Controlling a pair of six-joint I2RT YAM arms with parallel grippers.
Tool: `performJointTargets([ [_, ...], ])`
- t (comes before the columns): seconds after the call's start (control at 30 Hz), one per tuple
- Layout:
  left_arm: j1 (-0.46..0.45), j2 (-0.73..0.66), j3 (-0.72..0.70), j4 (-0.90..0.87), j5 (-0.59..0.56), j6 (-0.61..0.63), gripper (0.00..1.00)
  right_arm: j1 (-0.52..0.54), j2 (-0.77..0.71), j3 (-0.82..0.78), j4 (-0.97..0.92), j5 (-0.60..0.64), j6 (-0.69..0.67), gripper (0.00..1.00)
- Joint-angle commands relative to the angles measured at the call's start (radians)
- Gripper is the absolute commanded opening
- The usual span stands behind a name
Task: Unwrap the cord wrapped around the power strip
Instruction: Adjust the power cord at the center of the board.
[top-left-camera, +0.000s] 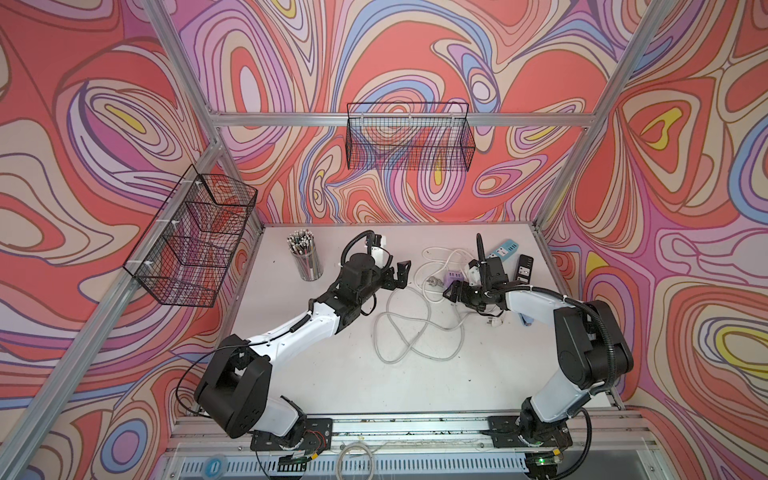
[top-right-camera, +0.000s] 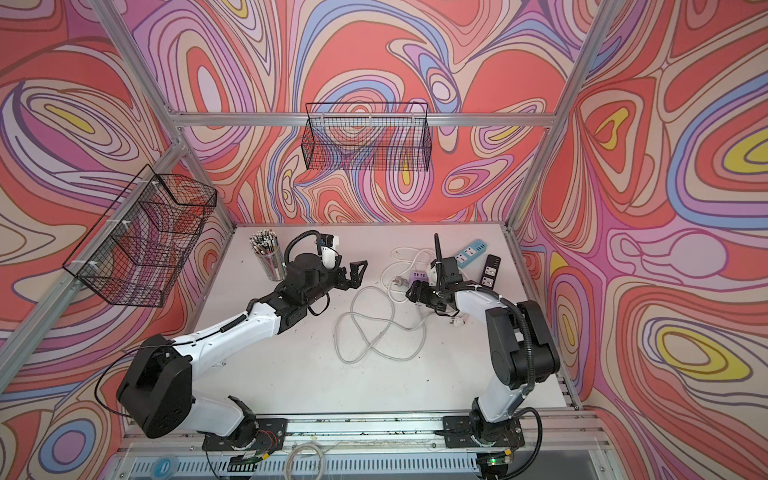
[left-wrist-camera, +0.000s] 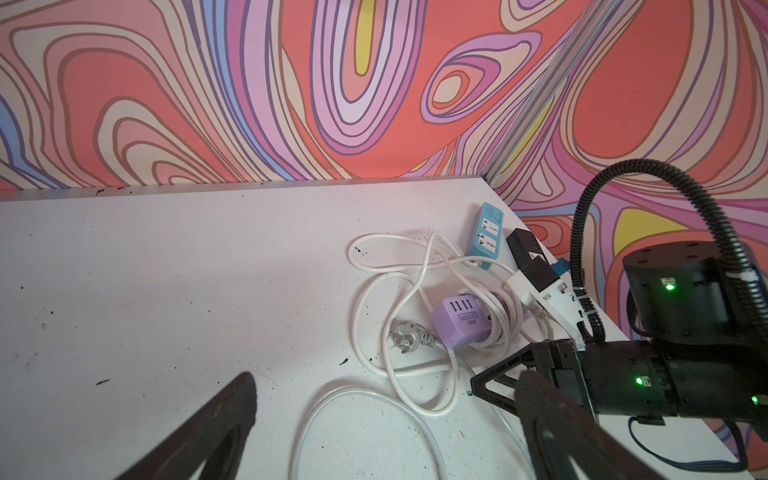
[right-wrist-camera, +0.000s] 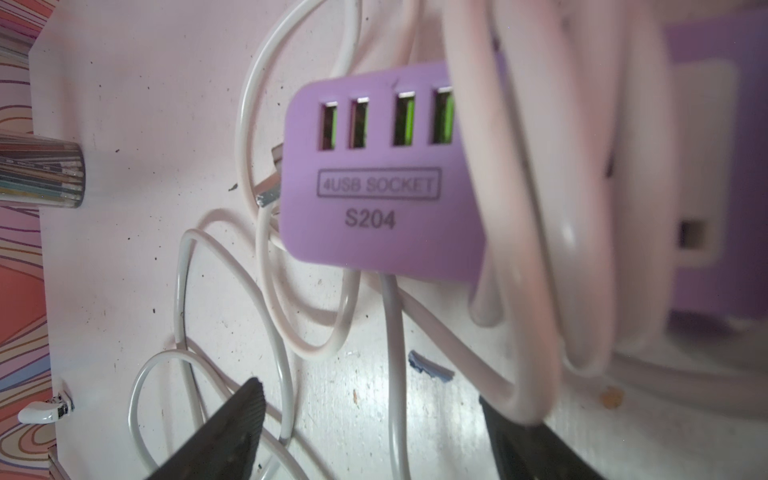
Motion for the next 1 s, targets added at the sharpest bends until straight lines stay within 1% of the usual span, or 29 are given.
performJointTargets([
  [0.0,0.006,-0.022,-0.007,0.014,-0.009,0.012,1.0,0.001,0.035,0.037,0.042,0.028,-0.007,0.84],
  [0.17,0.01,-0.027,-0.013,0.012,-0.009,0.014,1.0,-0.001,0.057,0.052,0.084,0.031,-0.007,0.82],
  [0.23,0.01,-0.029,-0.018,0.012,-0.01,0.014,1.0,-0.001,0.055,0.062,0.092,0.03,-0.005,0.77],
  [0.27,0.011,-0.03,-0.02,0.014,-0.012,0.014,1.0,-0.001,0.055,0.07,0.091,0.028,-0.005,0.7],
  [0.3,0.012,-0.031,-0.022,0.014,-0.012,0.012,1.0,-0.002,0.057,0.079,0.089,0.026,-0.006,0.6],
  [0.33,0.012,-0.033,-0.025,0.016,-0.011,0.012,1.0,-0.001,0.061,0.09,0.084,0.025,-0.008,0.45],
  [0.37,0.013,-0.033,-0.027,0.018,-0.011,0.012,1.0,-0.002,0.064,0.1,0.081,0.023,-0.011,0.33],
  [0.47,0.015,-0.034,-0.034,0.023,-0.012,0.009,1.0,-0.001,0.071,0.123,0.068,0.019,-0.015,0.12],
  [0.5,0.015,-0.036,-0.036,0.025,-0.013,0.008,1.0,-0.001,0.072,0.132,0.067,0.017,-0.016,0.03],
  [0.53,0.016,-0.038,-0.036,0.026,-0.013,0.008,1.0,0.0,0.071,0.141,0.063,0.013,-0.013,0.0],
  [0.7,0.02,-0.048,-0.046,0.028,-0.013,0.009,1.0,0.011,0.071,0.229,0.038,-0.005,-0.01,0.0],
  [0.97,0.028,-0.06,-0.053,0.034,-0.014,0.009,1.0,0.057,0.206,0.496,-0.035,-0.005,-0.028,0.0],
])
